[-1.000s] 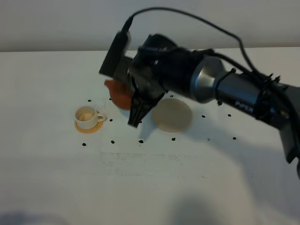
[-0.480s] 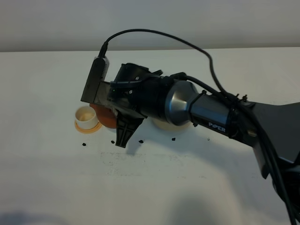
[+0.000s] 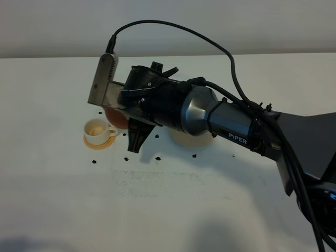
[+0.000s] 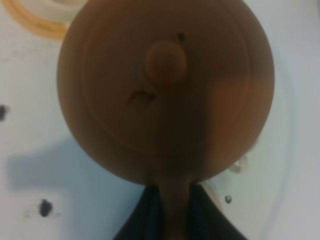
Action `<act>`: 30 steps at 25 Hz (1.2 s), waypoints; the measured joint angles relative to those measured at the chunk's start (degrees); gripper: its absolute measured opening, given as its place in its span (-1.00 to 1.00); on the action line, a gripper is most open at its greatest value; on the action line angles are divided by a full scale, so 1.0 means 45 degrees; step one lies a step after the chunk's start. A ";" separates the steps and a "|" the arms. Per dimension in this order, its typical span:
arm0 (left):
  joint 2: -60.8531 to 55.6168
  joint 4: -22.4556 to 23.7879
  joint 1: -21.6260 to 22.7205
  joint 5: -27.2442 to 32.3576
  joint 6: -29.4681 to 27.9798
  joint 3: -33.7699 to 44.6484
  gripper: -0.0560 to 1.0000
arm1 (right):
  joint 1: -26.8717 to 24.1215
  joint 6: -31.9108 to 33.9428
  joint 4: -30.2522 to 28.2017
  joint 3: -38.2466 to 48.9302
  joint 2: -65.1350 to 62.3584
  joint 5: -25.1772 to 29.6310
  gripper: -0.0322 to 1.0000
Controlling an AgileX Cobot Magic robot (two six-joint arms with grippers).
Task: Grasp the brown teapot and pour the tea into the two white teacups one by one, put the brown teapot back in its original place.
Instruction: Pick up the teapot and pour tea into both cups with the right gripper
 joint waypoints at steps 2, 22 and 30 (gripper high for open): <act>0.0000 0.0000 0.0000 0.0000 0.0000 0.0000 0.05 | -0.0072 0.0033 -0.0248 0.0001 0.0161 0.0026 -0.76; 0.0000 0.0000 0.0000 0.0000 0.0000 0.0000 0.05 | 0.0384 0.0275 -0.1927 0.0001 0.0860 0.0239 -0.76; 0.0000 0.0000 0.0000 0.0000 0.0000 0.0000 0.05 | 0.0554 0.0485 -0.2526 0.0001 0.0912 0.0252 -0.76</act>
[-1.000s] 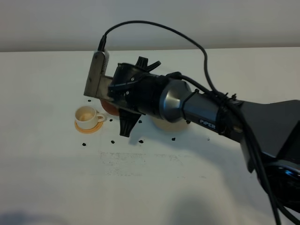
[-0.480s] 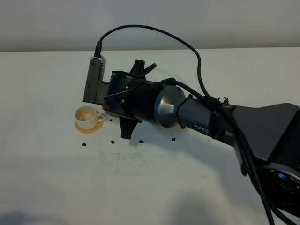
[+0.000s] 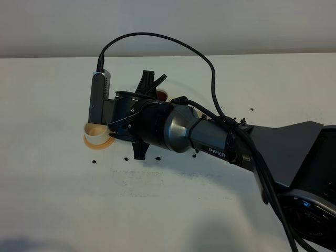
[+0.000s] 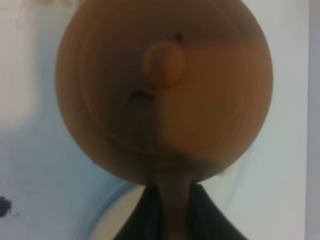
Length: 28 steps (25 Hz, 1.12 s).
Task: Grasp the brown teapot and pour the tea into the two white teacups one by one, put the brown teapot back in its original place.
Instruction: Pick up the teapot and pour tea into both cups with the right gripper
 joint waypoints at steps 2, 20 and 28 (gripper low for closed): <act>0.0000 0.0000 0.0000 0.0000 0.0000 0.0000 0.05 | 0.0037 0.0030 -0.0187 0.0000 0.0000 0.0082 -0.76; 0.0000 0.0000 0.0000 0.0000 0.0000 0.0000 0.05 | 0.0430 0.0141 -0.2019 0.0000 0.0010 0.0343 -0.76; 0.0000 0.0000 0.0000 0.0000 0.0000 0.0000 0.05 | 0.0786 0.0167 -0.2310 0.0000 0.0010 0.0469 -0.76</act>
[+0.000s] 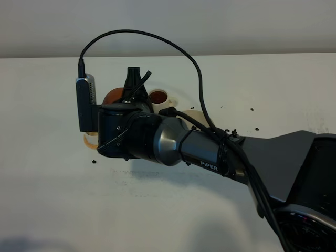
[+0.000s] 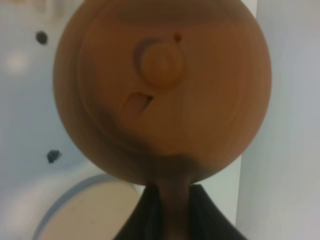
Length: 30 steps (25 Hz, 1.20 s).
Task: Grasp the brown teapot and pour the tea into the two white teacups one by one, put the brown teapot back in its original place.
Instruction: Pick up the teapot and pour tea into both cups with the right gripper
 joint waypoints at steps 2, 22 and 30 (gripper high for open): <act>0.0000 0.0000 0.0000 0.0000 0.0000 0.0000 0.05 | 0.0060 0.0000 -0.0115 0.0000 0.0017 0.0000 -0.76; 0.0000 0.0000 0.0000 0.0000 0.0000 0.0000 0.05 | 0.0183 -0.0097 -0.1242 0.0000 0.0645 0.0519 -0.76; 0.0000 0.0000 0.0000 0.0000 0.0000 0.0000 0.05 | 0.0282 -0.0426 -0.1380 0.0000 0.0655 0.0544 -0.76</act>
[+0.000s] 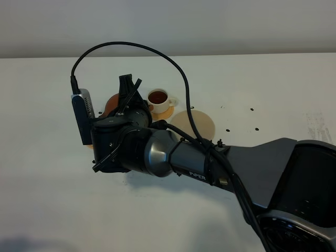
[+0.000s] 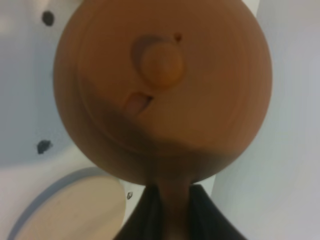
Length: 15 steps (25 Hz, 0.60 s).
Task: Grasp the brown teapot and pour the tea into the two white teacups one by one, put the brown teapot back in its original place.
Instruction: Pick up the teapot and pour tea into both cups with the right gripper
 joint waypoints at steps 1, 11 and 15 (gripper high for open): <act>0.0000 0.0000 0.0000 0.0000 0.0000 0.0000 0.05 | 0.0037 -0.0011 -0.0076 0.0000 0.0000 0.0000 -0.76; 0.0000 0.0000 0.0000 0.0000 0.0000 0.0000 0.05 | 0.0228 -0.0235 -0.0568 0.0000 0.0000 -0.0014 -0.76; 0.0000 0.0000 0.0000 0.0000 0.0000 0.0000 0.05 | 0.0237 -0.0395 -0.0800 0.0000 0.0000 -0.0003 -0.76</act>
